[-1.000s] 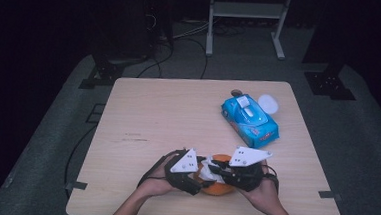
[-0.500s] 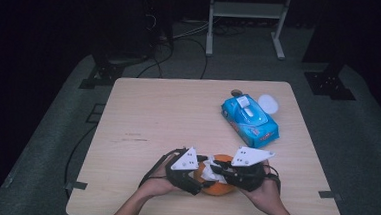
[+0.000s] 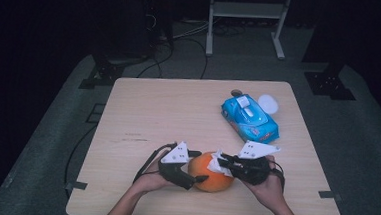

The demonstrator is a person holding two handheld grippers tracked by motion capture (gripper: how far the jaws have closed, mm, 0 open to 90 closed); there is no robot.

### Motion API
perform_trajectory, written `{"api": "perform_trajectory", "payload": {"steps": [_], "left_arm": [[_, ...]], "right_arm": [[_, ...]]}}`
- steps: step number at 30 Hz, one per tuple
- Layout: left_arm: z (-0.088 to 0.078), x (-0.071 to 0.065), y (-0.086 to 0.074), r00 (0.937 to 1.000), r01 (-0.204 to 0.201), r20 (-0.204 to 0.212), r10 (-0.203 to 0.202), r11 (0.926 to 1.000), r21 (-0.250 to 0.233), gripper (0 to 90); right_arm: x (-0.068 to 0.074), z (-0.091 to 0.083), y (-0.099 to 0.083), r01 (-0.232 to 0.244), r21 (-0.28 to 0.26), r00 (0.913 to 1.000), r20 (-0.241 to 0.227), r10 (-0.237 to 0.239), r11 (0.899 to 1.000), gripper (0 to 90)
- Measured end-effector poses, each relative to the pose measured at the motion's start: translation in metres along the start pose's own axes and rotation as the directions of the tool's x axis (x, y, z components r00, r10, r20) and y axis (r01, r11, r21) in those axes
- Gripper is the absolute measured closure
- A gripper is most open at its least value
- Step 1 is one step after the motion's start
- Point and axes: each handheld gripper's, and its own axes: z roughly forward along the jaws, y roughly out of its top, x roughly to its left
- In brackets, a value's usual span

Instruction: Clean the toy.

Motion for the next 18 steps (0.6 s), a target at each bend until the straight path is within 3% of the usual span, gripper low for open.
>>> {"api": "perform_trajectory", "payload": {"steps": [2,4,8,11,13,15,18], "left_arm": [[-0.001,0.003,-0.003,0.9998,0.020,-0.001,-0.020,0.9998,0.004,31.5],[-0.003,0.007,-0.008,0.9987,0.051,0.000,-0.051,0.9986,0.010,32.3],[-0.006,0.012,-0.014,0.9958,0.091,0.004,-0.091,0.9958,0.005,32.3],[-0.003,0.014,-0.014,0.9932,0.116,-0.009,-0.116,0.9933,0.004,32.9],[-0.004,0.016,-0.016,0.9914,0.130,-0.005,-0.130,0.9914,0.004,33.1],[-0.006,0.018,-0.020,0.9888,0.149,0.002,-0.149,0.9888,0.000,33.4],[-0.009,0.022,-0.024,0.9851,0.172,0.001,-0.172,0.9851,-0.006,34.1]], "right_arm": [[-0.002,-0.003,-0.001,-0.006,-0.004,1.0000,0.001,0.006,1.000,79.7],[-0.008,-0.006,-0.005,-0.004,0.001,0.9995,0.031,0.004,1.000,79.7],[-0.021,-0.011,-0.018,-0.057,0.003,0.9969,0.054,0.057,0.998,79.8],[-0.012,-0.011,-0.015,-0.032,-0.012,0.9978,0.057,0.032,0.999,80.3],[-0.001,-0.007,-0.011,0.011,-0.017,0.9999,0.006,-0.011,1.000,80.2],[0.007,-0.003,-0.008,0.067,-0.003,0.9976,0.021,-0.067,0.998,80.1],[-0.004,-0.006,-0.011,0.036,-0.005,0.9988,0.032,-0.036,0.999,80.1]]}}
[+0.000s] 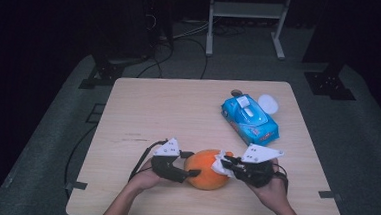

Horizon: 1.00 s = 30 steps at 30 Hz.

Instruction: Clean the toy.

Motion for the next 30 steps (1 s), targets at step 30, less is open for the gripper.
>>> {"api": "perform_trajectory", "payload": {"steps": [30], "left_arm": [[0.008,-0.015,0.003,0.9979,-0.065,0.000,0.065,0.9979,-0.003,33.8]], "right_arm": [[-0.026,-0.004,-0.012,-0.139,-0.030,0.9901,-0.029,0.138,0.990,79.7]]}}
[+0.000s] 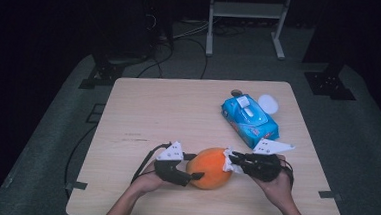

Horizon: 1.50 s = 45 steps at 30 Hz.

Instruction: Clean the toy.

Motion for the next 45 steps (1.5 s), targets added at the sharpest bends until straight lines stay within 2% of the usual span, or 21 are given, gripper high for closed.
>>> {"api": "perform_trajectory", "payload": {"steps": [3,8,10,12,15,16,17,18,20,22,23,25,27,29,32,34,36,40,42,45], "left_arm": [[0.002,-0.005,0.003,0.9991,-0.041,-0.004,0.041,0.9991,0.011,34.0],[0.003,-0.011,0.006,0.9964,-0.085,0.004,0.085,0.9961,0.024,33.9],[0.004,-0.012,0.006,0.9948,-0.102,0.011,0.101,0.9946,0.022,33.4],[0.003,-0.011,0.007,0.9959,-0.090,0.010,0.090,0.9956,0.023,28.2],[0.004,-0.006,0.009,0.9997,-0.020,-0.014,0.020,0.9996,0.022,15.7],[0.005,-0.005,0.008,0.9999,-0.006,-0.009,0.006,0.9997,0.022,14.0],[0.006,-0.006,0.008,0.9999,-0.011,0.005,0.011,0.9997,0.020,15.5],[0.007,-0.008,0.007,0.9996,-0.026,0.009,0.025,0.9994,0.024,21.1],[0.008,-0.013,0.010,0.9986,-0.053,0.005,0.053,0.9977,0.042,26.2],[0.009,-0.020,0.014,0.9960,-0.089,-0.002,0.089,0.9945,0.055,29.8],[0.010,-0.024,0.016,0.9941,-0.107,-0.005,0.108,0.9921,0.065,30.3],[0.012,-0.029,0.019,0.9901,-0.138,-0.012,0.140,0.9864,0.089,30.6],[0.011,-0.029,0.019,0.9907,-0.134,-0.013,0.136,0.9870,0.089,31.0],[0.011,-0.028,0.018,0.9922,-0.124,-0.007,0.125,0.9893,0.077,31.7],[0.012,-0.029,0.018,0.9911,-0.132,-0.004,0.133,0.9887,0.071,31.7],[0.013,-0.030,0.019,0.9906,-0.136,-0.001,0.137,0.9878,0.075,31.3],[0.014,-0.031,0.020,0.9893,-0.145,-0.001,0.146,0.9862,0.080,30.5],[0.013,-0.030,0.018,0.9912,-0.132,-0.004,0.133,0.9880,0.081,29.9],[0.011,-0.029,0.017,0.9926,-0.121,-0.004,0.122,0.9894,0.081,30.0],[0.012,-0.028,0.018,0.9923,-0.123,-0.003,0.124,0.9892,0.080,30.0]], "right_arm": [[-0.001,-0.001,0.003,0.012,-0.006,0.9999,0.008,-0.012,1.000,79.7],[-0.018,-0.003,-0.003,-0.064,-0.001,0.9978,0.019,0.064,0.998,79.6],[-0.015,-0.005,0.000,-0.053,-0.016,0.9985,0.014,0.053,0.998,79.6],[-0.011,-0.005,0.003,-0.035,-0.011,0.9993,0.008,0.035,0.999,79.8],[-0.011,-0.001,-0.001,-0.028,0.022,0.9996,0.004,0.028,0.999,80.0],[-0.013,-0.001,-0.002,-0.029,0.026,0.9996,0.001,0.029,0.999,80.0],[-0.014,-0.002,-0.003,-0.042,0.029,0.9991,-0.006,0.042,0.999,80.0],[-0.015,-0.002,-0.003,-0.047,0.033,0.9988,-0.011,0.048,0.998,80.0],[-0.013,-0.003,-0.001,-0.050,0.029,0.9986,-0.013,0.050,0.998,80.1],[-0.006,-0.004,0.003,-0.030,0.017,0.9995,-0.010,0.030,0.999,80.2],[-0.001,-0.003,0.006,-0.023,0.010,0.9993,-0.028,0.023,1.000,80.2],[0.007,0.000,0.011,0.020,0.017,0.9989,-0.042,-0.019,1.000,80.2],[0.009,0.002,0.011,0.037,0.036,0.9986,-0.038,-0.035,0.999,80.2],[0.000,0.000,0.007,0.004,0.038,0.9991,-0.042,-0.002,0.999,80.1],[-0.018,-0.005,-0.003,-0.037,0.064,0.9993,0.011,0.036,0.997,80.1],[-0.024,-0.007,-0.007,-0.078,0.066,0.9970,0.008,0.077,0.995,80.2],[-0.020,-0.006,-0.004,-0.068,0.056,0.9976,-0.004,0.069,0.996,80.2],[-0.005,0.001,0.006,-0.019,0.050,0.9995,-0.023,0.021,0.999,80.1],[-0.007,0.001,0.005,-0.020,0.053,0.9995,-0.025,0.021,0.998,80.1],[-0.017,-0.004,-0.001,-0.046,0.069,0.9989,-0.005,0.046,0.997,80.2]]}}
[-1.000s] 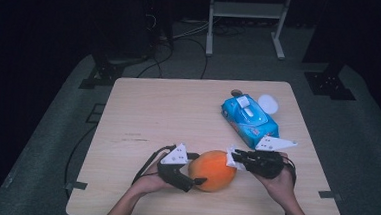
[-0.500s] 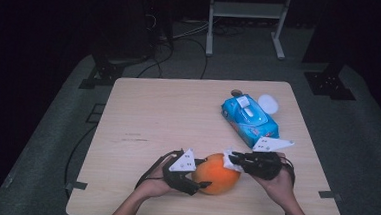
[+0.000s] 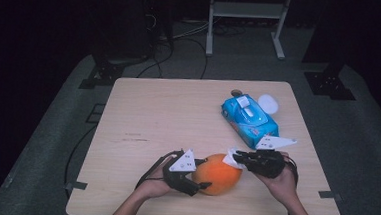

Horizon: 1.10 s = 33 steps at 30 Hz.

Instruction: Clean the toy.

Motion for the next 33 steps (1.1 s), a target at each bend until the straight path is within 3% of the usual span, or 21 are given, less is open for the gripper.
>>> {"api": "perform_trajectory", "payload": {"steps": [6,10,12,15,16,20,25,26,28,33], "left_arm": [[0.000,0.002,0.000,0.9999,0.011,0.009,-0.011,0.9999,-0.003,29.3],[0.001,0.002,0.000,0.9998,0.020,0.004,-0.020,0.9998,-0.007,29.1],[0.000,0.003,-0.002,0.9996,0.026,0.005,-0.026,0.9996,-0.005,29.1],[-0.001,0.006,-0.004,0.9988,0.048,0.005,-0.048,0.9988,-0.013,28.9],[-0.001,0.007,-0.004,0.9983,0.058,0.006,-0.058,0.9982,-0.014,28.8],[-0.001,0.009,-0.004,0.9977,0.068,0.007,-0.068,0.9975,-0.020,28.8],[0.001,0.010,-0.005,0.9957,0.093,0.006,-0.093,0.9955,-0.021,28.5],[0.001,0.010,-0.006,0.9952,0.098,0.008,-0.098,0.9949,-0.023,28.6],[0.000,0.012,-0.007,0.9947,0.103,0.008,-0.103,0.9944,-0.024,28.6],[-0.001,0.014,-0.009,0.9934,0.115,0.011,-0.115,0.9930,-0.029,28.6]], "right_arm": [[-0.002,-0.007,-0.004,-0.016,0.002,0.9998,0.009,0.016,1.000,80.3],[0.017,-0.003,0.007,0.028,-0.040,0.9980,-0.056,-0.030,0.999,80.3],[0.025,-0.001,0.010,0.068,-0.035,0.9961,-0.053,-0.070,0.997,80.2],[0.019,-0.001,0.006,0.059,-0.030,0.9972,-0.043,-0.060,0.998,80.0],[0.015,-0.002,0.003,0.059,-0.019,0.9981,-0.019,-0.059,0.998,79.9],[-0.001,-0.008,-0.008,0.007,-0.003,0.9999,0.011,-0.007,1.000,80.1],[0.009,-0.006,-0.001,0.020,-0.021,0.9998,-0.007,-0.020,1.000,80.2],[0.014,-0.004,0.003,0.036,-0.029,0.9989,-0.027,-0.037,0.999,80.2],[0.021,-0.001,0.006,0.066,-0.027,0.9975,-0.024,-0.067,0.997,80.1],[0.007,-0.003,-0.002,0.035,-0.018,0.9994,0.004,-0.035,0.999,80.0]]}}
